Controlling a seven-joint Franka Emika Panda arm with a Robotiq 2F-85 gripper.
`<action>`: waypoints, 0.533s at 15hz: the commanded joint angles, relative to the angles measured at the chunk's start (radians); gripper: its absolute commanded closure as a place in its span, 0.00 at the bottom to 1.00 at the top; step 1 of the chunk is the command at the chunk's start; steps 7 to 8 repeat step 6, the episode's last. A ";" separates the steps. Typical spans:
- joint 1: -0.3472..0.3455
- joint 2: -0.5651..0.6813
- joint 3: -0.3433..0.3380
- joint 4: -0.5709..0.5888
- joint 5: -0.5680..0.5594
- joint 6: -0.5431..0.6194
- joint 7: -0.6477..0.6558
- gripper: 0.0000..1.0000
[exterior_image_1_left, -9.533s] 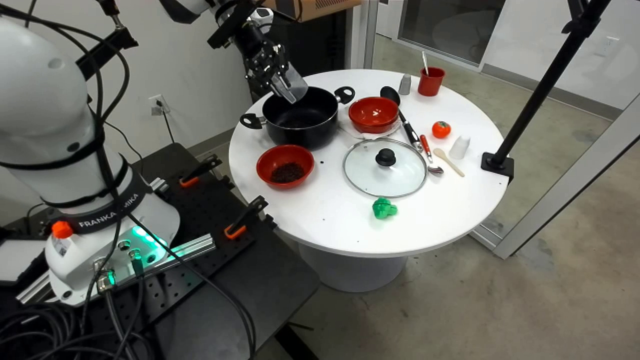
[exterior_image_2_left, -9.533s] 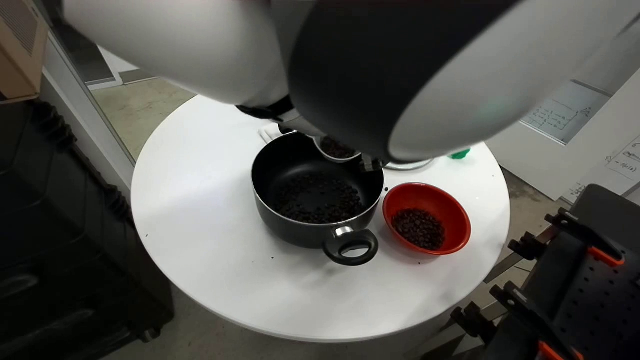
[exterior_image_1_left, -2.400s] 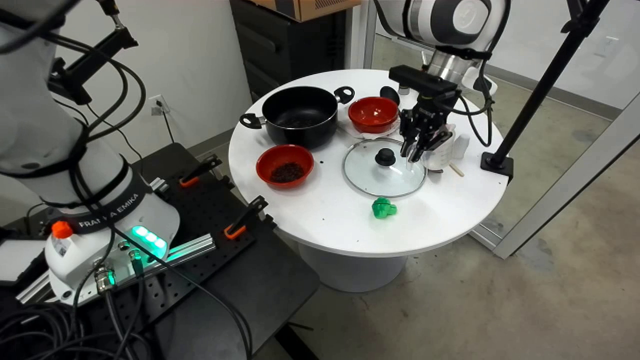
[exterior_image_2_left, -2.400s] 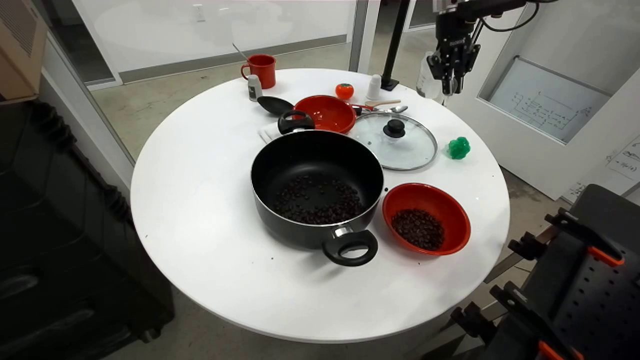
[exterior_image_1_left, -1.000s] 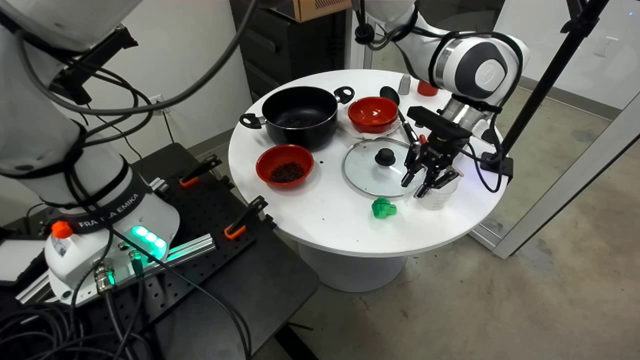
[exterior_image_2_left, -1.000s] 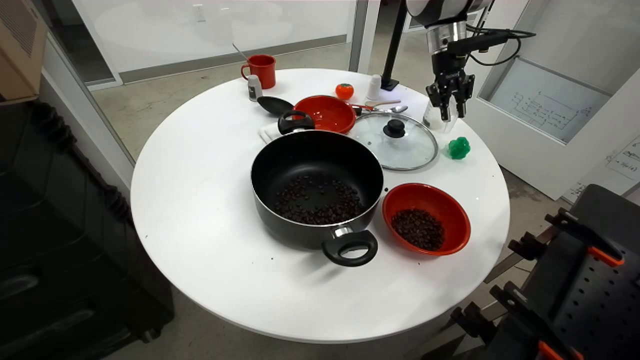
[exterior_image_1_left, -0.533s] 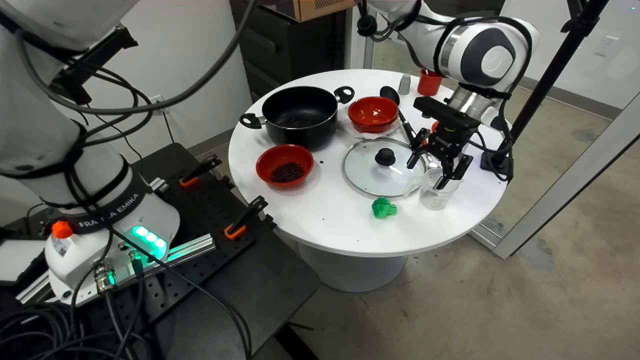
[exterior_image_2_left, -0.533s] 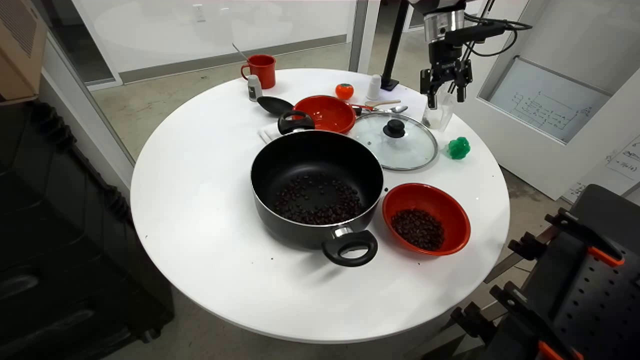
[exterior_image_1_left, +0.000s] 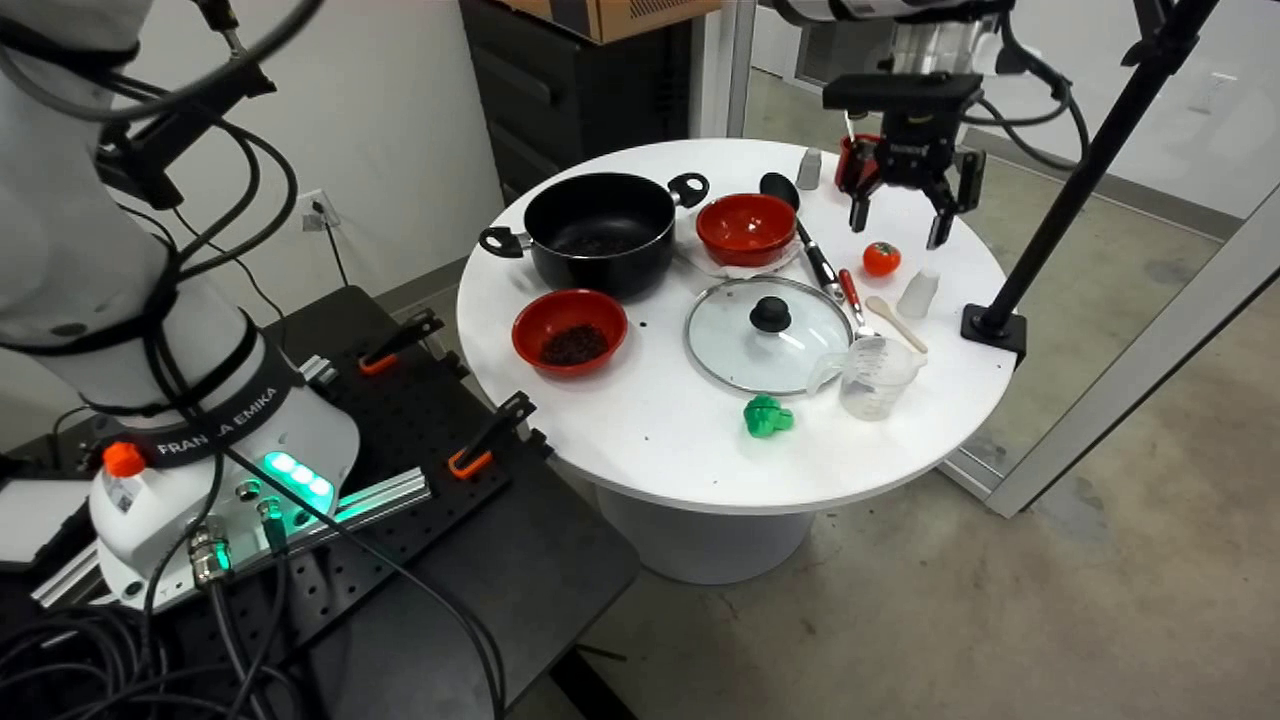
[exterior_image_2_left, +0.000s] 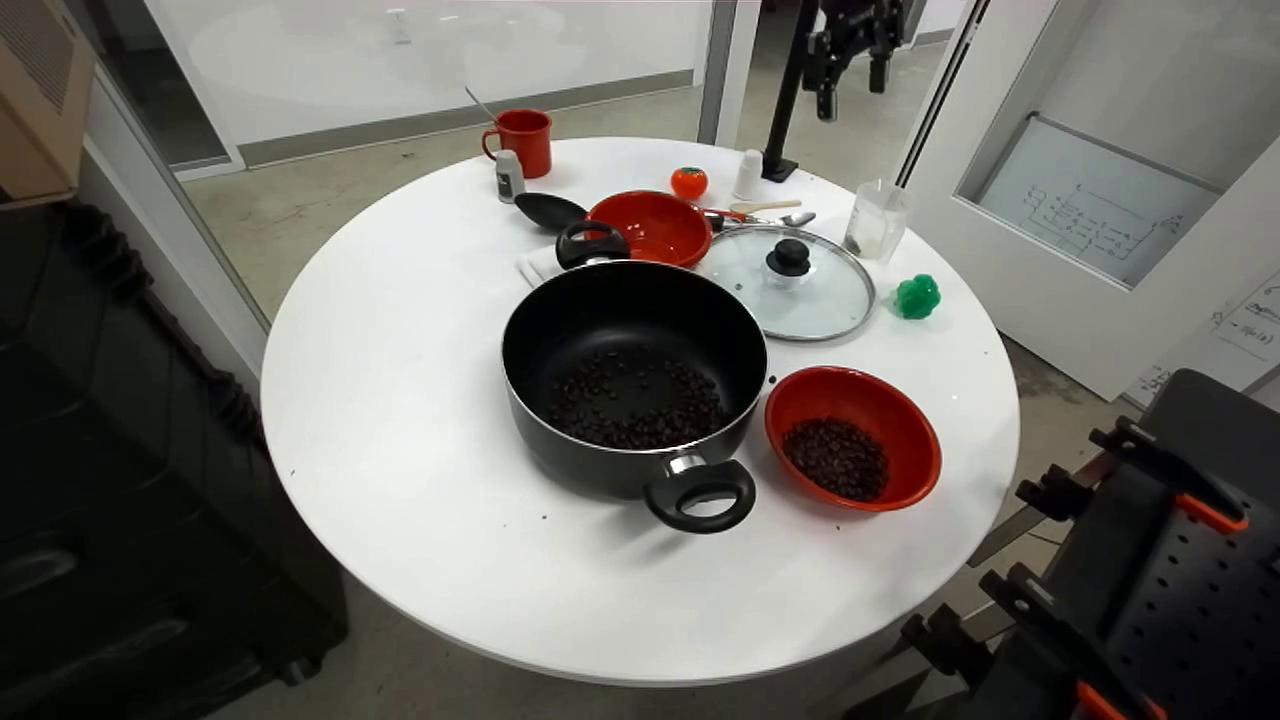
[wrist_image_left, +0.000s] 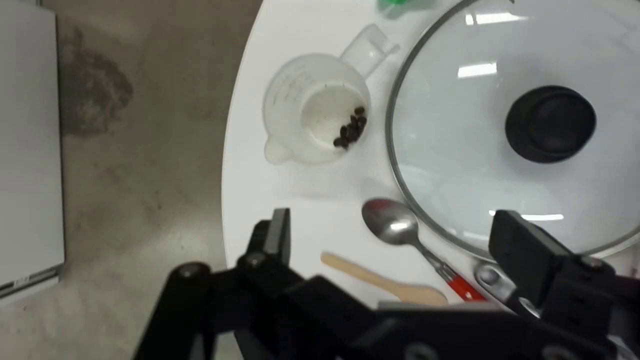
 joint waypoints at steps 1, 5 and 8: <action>0.077 -0.208 0.005 -0.236 -0.055 0.175 -0.012 0.00; 0.101 -0.196 0.009 -0.192 -0.028 0.160 -0.003 0.00; 0.107 -0.215 0.010 -0.213 -0.029 0.165 -0.002 0.00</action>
